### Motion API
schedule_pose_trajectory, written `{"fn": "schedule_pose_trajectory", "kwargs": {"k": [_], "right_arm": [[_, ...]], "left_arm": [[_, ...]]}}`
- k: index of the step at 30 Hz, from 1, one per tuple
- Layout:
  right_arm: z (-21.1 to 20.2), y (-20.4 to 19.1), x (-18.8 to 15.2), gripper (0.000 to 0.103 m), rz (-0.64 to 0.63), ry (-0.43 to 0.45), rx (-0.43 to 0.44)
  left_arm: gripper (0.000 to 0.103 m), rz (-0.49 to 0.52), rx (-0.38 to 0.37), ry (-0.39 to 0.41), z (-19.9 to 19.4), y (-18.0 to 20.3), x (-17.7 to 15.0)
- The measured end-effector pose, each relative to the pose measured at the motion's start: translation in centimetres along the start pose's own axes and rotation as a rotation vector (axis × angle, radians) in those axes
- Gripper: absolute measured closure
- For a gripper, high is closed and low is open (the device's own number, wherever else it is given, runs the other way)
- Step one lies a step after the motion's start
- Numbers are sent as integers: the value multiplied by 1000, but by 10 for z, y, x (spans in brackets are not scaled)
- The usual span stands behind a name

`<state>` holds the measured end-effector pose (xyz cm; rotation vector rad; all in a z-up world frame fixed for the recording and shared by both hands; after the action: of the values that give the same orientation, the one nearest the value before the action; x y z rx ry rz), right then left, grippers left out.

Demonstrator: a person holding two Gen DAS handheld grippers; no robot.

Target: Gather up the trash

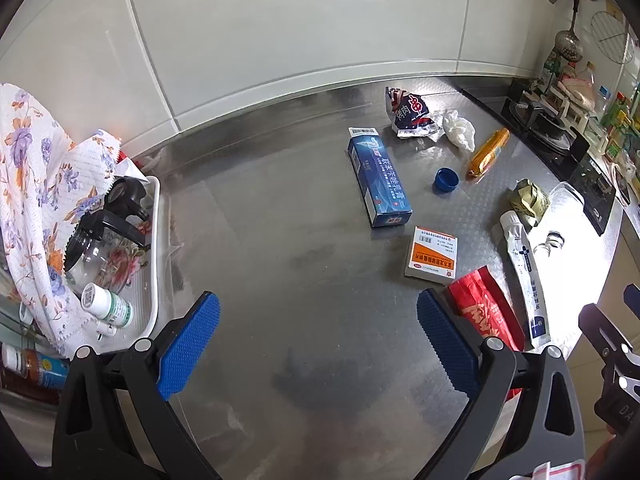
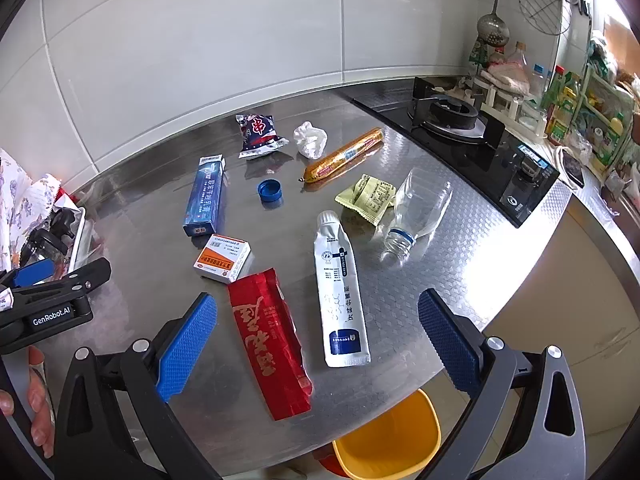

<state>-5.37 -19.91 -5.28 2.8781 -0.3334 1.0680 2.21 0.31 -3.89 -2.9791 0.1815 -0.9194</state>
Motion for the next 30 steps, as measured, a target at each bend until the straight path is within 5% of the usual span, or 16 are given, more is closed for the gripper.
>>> {"fn": "schedule_pose_trajectory", "kwargs": {"k": [30], "right_arm": [[-3, 3, -3, 3, 10, -4, -3]], "left_arm": [[5, -5, -6, -17, 0, -2, -4]]}}
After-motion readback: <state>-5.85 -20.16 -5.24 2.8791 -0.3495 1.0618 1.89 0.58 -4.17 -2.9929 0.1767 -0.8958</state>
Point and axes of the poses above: each gripper's, at about its wrist camera, not at the fingertips, and z roughly the way its jaws point, y to its right, x to its top, the point moved 4 cm from there along z, roughly the way its jaws point, and after that the axes turned 1 degree about -x, right-handed, at the moved point
